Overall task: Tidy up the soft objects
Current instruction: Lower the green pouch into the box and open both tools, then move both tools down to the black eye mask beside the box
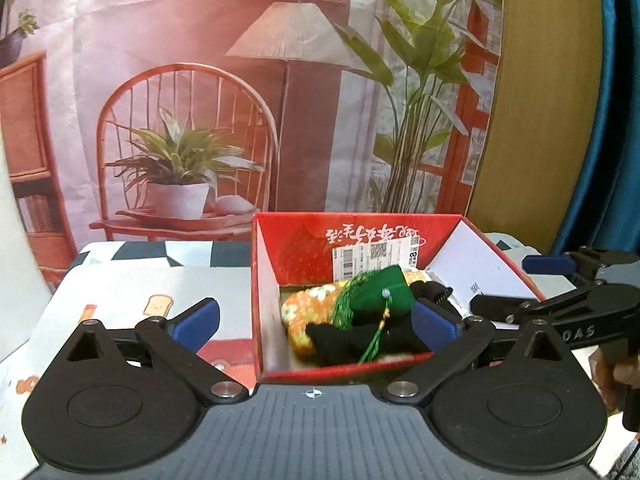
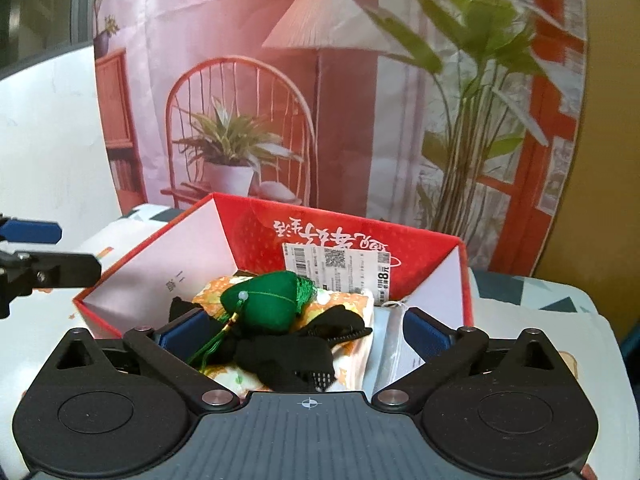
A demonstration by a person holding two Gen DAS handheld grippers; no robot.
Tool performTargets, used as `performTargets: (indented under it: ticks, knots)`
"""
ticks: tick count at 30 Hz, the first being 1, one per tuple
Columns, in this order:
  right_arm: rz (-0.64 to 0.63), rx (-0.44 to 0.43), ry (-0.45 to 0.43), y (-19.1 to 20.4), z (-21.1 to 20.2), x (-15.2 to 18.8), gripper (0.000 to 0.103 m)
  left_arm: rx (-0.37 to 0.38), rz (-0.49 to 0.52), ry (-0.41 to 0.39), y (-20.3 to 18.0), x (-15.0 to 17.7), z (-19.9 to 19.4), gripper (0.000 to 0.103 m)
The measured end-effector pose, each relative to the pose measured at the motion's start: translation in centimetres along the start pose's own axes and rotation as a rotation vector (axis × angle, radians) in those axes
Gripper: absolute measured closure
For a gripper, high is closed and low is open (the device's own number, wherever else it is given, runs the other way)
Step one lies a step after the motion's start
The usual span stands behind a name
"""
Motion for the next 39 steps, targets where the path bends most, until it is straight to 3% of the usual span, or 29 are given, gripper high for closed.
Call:
performTargets:
  ticks: [6,17,29,39]
  knots:
    - [0.009,-0.004,-0.047,-0.5,-3.0,1.3,0.000,-0.015,0.008,-0.005,-1.0,2.0,-2.1,0.000]
    - [0.012,-0.012,-0.044,-0.4,-6.6,6.5,0.000,-0.025,0.034,0.002,-3.4,6.6,-4.6,0.000]
    - [0.072,0.042,0.005,-1.5,-7.8,13.3,0.000,-0.006,-0.022,0.063,-3.7,11.7,-4.1,0.000]
    - [0.090,0.071,0.014,-1.8,-8.1,16.1,0.000,-0.023,-0.067,0.082,-3.1,13.9,-4.1,0.000]
Point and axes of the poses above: each gripper's, at about its wrist camera, not at the fingertips, and z roughly the way its jaws point, y to its left, x to its underside, the point moved 9 cm from there along z, roughly the way its jaws point, and after that the axes turned 15 degrees about x, right-handed, at the moved point
